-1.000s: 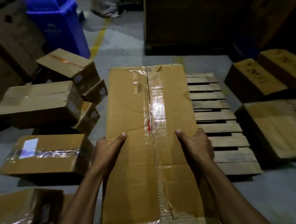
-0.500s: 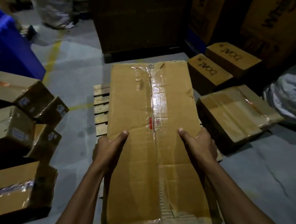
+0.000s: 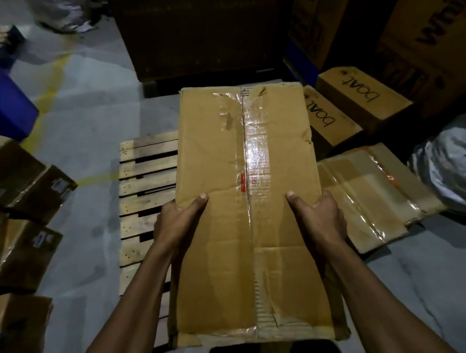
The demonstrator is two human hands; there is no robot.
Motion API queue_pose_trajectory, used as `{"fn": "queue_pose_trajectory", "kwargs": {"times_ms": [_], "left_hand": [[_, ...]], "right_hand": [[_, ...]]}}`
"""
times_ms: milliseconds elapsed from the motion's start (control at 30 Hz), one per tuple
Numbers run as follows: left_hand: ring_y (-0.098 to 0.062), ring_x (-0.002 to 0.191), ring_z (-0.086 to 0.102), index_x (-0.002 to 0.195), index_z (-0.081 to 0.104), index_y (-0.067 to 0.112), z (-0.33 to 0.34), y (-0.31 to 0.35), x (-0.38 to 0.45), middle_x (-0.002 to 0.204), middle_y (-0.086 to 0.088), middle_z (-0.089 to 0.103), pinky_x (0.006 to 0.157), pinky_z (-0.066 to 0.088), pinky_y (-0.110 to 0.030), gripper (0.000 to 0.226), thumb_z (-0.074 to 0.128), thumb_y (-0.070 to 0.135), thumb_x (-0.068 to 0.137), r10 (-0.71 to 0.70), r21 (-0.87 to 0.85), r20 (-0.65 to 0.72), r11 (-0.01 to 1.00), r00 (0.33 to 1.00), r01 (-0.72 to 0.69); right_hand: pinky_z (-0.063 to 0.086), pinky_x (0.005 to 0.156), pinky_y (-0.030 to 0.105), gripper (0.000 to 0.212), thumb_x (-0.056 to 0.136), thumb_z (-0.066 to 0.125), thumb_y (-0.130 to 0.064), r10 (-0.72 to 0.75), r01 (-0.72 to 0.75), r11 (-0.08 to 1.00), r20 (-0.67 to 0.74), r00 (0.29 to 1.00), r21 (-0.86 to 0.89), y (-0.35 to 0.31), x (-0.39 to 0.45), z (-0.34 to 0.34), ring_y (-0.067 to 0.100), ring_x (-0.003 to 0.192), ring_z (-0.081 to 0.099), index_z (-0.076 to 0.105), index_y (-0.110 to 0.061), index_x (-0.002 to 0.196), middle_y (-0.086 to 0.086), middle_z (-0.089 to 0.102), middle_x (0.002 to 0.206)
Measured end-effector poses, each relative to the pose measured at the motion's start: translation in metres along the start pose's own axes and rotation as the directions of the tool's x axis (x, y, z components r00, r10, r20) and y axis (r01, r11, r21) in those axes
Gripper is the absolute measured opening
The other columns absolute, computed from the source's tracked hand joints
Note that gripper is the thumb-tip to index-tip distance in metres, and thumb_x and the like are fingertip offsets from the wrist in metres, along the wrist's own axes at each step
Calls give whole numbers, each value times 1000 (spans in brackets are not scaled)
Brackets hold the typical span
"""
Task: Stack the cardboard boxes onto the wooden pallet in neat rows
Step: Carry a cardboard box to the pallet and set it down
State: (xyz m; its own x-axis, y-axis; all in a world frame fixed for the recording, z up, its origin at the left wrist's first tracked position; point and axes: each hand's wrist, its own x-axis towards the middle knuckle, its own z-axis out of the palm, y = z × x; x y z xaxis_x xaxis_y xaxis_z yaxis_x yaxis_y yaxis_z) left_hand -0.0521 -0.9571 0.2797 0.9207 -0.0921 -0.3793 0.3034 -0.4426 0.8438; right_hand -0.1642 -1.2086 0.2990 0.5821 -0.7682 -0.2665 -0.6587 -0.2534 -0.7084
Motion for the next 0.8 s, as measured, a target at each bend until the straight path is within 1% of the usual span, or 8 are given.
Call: {"fn": "queue_pose_trajectory", "kwargs": {"times_ms": [33,167,300,367,433,567,700,800], "left_hand": [[-26,89,71,90,65,29,4,9,9,95,1,74,85,59,-51,60,66,82,61,-5,1,2,1000,1000,5],[-25,88,70,89,62,29,22,36,41,94,1,73,85,59,-51,51,68,75,68,-1,-1,-10,1000,1000,1],[-26,91,71,98,63,28,42,52,75,99,-1,73,87,58,-52,70,64,84,56,-39,-14,-30,999,999,38],[-26,92,71,99,64,27,56,59,95,99,-1,73,87,58,-52,73,65,85,56,-63,-21,-52,998,997,62],[-26,93,70,97,64,28,70,68,114,100,0,73,88,58,-52,67,66,83,57,-83,-32,-75,996,994,81],[-26,96,69,97,63,30,97,100,152,103,0,73,90,57,-53,66,67,83,57,-140,-46,-121,990,983,135],[-26,96,69,95,63,30,108,148,171,102,0,73,90,57,-52,62,68,81,59,-184,-66,-154,982,971,175],[-26,95,69,96,63,30,111,183,177,102,-1,72,91,56,-52,49,72,70,70,-188,-87,-155,980,970,176]], "right_hand": [[46,94,46,67,75,64,-72,-1,1,1000,3,1000,7,-5,13,-2,32,108,58,55,-22,118,5,64,116],[44,92,43,65,76,64,-70,-3,3,1000,25,1000,-6,-25,61,-3,33,110,57,56,-20,116,7,63,115],[45,94,45,67,75,64,-72,-6,7,1000,58,998,-16,-38,114,3,34,111,57,56,-20,117,8,63,117],[46,94,46,69,73,63,-75,-11,12,1000,81,997,-18,-42,145,6,34,109,58,56,-22,117,7,63,116],[46,93,47,73,70,61,-78,-16,18,1000,122,992,-17,-48,174,10,34,109,58,55,-23,118,6,63,116],[47,94,51,91,52,50,-88,-9,11,1000,187,982,-11,-77,235,7,34,107,59,52,-27,119,4,64,116],[49,94,50,88,52,53,-87,15,-11,1000,227,974,-18,-114,280,-12,32,104,60,53,-28,117,3,65,111],[49,94,49,77,63,63,-78,-15,18,1000,252,968,-9,-141,300,-32,31,105,60,54,-26,118,4,64,111]]}}
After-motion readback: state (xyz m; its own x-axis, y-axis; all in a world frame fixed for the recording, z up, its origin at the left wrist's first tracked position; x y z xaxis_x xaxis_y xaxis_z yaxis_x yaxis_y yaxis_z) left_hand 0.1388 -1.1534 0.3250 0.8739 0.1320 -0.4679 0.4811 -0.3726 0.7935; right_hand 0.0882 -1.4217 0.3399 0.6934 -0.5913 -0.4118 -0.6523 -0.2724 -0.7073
